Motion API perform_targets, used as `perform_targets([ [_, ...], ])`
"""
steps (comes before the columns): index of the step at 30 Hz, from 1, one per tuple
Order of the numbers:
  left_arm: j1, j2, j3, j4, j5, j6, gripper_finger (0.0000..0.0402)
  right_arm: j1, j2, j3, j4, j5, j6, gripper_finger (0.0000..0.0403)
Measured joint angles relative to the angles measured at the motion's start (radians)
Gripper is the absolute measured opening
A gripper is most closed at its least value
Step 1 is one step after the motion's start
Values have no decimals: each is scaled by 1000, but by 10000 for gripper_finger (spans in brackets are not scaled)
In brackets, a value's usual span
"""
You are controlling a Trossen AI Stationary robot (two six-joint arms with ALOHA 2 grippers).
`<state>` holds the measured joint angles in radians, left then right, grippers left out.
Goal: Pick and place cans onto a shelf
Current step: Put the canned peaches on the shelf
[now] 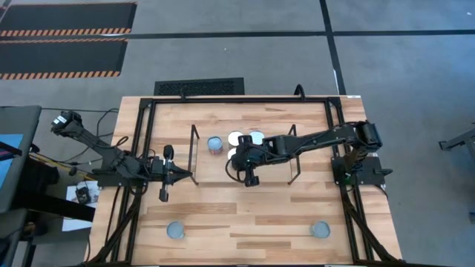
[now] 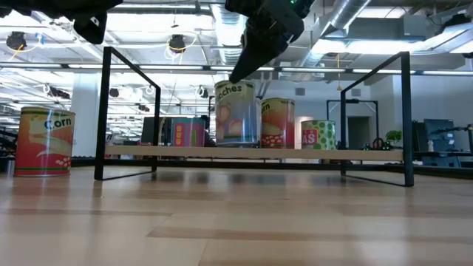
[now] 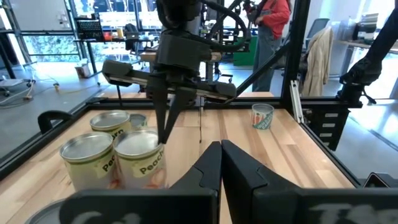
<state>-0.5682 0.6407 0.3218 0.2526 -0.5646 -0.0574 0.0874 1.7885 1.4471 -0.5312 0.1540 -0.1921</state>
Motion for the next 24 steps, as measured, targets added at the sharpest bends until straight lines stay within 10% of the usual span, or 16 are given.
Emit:
perform_targets([
  [24,0,0,0,0,1,8,0,-13,-4,7,-9,7,19,67],
])
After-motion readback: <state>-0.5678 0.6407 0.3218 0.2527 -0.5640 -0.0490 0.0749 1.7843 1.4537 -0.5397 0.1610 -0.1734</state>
